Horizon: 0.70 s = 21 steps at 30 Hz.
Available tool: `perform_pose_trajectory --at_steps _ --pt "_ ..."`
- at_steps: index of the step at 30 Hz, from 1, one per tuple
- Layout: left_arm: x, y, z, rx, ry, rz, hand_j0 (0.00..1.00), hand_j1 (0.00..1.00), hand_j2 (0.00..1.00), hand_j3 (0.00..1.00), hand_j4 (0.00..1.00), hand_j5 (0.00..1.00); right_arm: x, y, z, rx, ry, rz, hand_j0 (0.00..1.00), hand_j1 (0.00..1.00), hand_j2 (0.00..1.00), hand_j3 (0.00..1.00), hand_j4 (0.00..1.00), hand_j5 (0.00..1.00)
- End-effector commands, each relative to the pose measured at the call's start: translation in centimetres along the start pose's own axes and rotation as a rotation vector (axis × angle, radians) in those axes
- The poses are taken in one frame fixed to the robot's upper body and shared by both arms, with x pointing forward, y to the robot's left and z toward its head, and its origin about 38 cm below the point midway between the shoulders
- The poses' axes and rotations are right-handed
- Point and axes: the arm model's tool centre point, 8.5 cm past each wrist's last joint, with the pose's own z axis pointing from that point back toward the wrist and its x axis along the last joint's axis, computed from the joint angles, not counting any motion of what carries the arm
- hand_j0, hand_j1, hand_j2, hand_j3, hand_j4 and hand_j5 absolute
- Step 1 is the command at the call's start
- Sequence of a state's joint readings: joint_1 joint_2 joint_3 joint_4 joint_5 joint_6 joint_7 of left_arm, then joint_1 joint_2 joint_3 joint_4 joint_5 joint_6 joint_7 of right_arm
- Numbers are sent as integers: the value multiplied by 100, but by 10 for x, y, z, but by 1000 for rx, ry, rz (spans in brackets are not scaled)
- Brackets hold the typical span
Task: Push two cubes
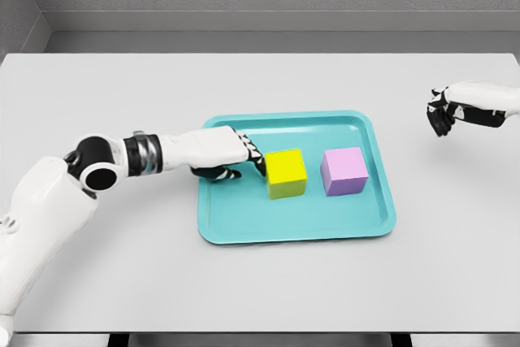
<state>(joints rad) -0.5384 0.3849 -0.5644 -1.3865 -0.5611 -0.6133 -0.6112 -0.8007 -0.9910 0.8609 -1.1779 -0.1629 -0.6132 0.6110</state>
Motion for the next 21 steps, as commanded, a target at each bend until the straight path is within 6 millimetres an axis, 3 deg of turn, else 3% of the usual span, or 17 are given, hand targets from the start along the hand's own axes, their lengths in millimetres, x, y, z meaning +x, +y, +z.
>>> perform_pose_trajectory --at_steps 1,5,6,9,11,21 --pt "2 0 -4 5 -8 9 61 61 61 61 61 61 -7 4 -1 -5 16 -26 13 13 13 13 13 13" --pt "1 1 -6 6 -7 8 61 61 61 61 61 61 -5 0 -2 10 23 8 14 14 14 14 14 14" --pt "1 1 -7 6 -7 9 61 61 61 61 61 61 -5 -2 -3 54 60 85 14 14 14 14 14 14" --pt "0 2 -10 5 -6 10 61 61 61 61 61 61 17 0 -15 177 59 268 14 14 14 14 14 14" --pt "2 3 -12 5 -10 9 61 61 61 61 61 61 19 -3 -16 193 57 283 14 14 14 14 14 14" --pt "-16 -10 -3 -17 34 58 61 61 61 61 61 61 58 22 -27 397 13 544 14 14 14 14 14 14"
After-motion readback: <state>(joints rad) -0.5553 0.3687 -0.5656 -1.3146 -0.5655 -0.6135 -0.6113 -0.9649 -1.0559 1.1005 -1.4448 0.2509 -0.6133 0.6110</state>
